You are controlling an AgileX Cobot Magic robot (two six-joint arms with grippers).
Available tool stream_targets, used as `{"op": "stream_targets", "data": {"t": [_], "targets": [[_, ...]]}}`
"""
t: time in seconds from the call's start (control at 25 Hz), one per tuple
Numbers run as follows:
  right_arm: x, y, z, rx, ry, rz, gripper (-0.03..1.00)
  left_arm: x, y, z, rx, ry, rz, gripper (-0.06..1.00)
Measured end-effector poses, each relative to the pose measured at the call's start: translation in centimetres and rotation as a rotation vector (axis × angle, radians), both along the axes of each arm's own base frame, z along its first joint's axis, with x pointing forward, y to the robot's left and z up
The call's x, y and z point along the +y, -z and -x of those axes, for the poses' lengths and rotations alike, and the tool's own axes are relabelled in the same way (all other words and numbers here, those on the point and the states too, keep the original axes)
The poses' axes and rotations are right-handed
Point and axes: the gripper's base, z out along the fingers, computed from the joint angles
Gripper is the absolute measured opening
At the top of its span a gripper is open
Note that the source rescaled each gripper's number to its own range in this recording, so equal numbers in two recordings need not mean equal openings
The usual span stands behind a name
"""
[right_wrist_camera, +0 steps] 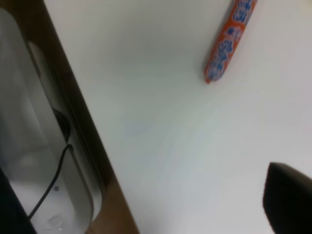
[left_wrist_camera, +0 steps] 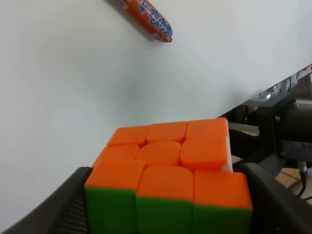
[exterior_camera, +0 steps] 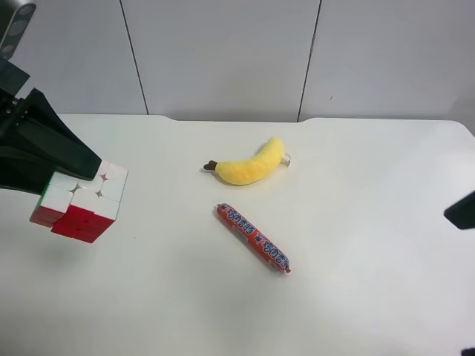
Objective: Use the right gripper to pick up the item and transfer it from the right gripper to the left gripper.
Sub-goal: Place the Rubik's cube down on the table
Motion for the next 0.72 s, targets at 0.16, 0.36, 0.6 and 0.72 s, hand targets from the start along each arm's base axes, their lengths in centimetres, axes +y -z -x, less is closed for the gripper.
{"op": "stream_targets", "data": {"t": [0.16,0.36,0.6,0.72], "targets": [[-1.7,2.0,1.3,-0.022,0.069,-0.106,1.00,0.0,0.0,0.2,0.012,0.015,-0.001,0.01],[-3.3,4.0,2.5,-0.047,0.136,-0.232,1.00,0.0,0.0,0.2,0.012,0.017,-0.002,0.01],[-4.1,3.7,3.1,-0.086,0.153,-0.319,1.00,0.0,0.0,0.2,0.011,0.018,-0.002,0.01],[-4.1,3.7,3.1,-0.085,0.155,-0.319,1.00,0.0,0.0,0.2,0.010,0.017,-0.003,0.01]]}}
